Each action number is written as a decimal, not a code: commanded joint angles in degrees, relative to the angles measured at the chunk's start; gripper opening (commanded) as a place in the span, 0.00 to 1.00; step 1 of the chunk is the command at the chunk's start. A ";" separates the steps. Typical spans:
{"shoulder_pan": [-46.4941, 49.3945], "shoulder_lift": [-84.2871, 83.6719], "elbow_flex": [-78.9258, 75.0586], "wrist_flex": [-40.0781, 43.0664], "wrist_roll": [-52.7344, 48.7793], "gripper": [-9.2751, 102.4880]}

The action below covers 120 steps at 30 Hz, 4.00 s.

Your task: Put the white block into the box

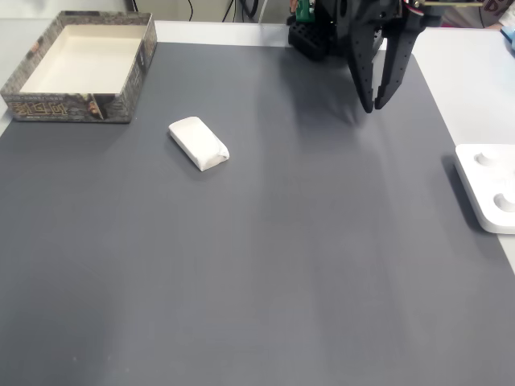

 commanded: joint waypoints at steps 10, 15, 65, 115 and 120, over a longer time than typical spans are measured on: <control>0.97 2.02 1.23 0.09 -0.53 0.07; 0.97 2.02 1.23 0.09 -0.53 0.07; 22.32 -55.46 -41.66 -8.88 -2.81 0.07; 44.56 -100.81 -76.64 -3.25 22.68 0.07; 44.03 -100.63 -76.03 -2.90 23.82 0.07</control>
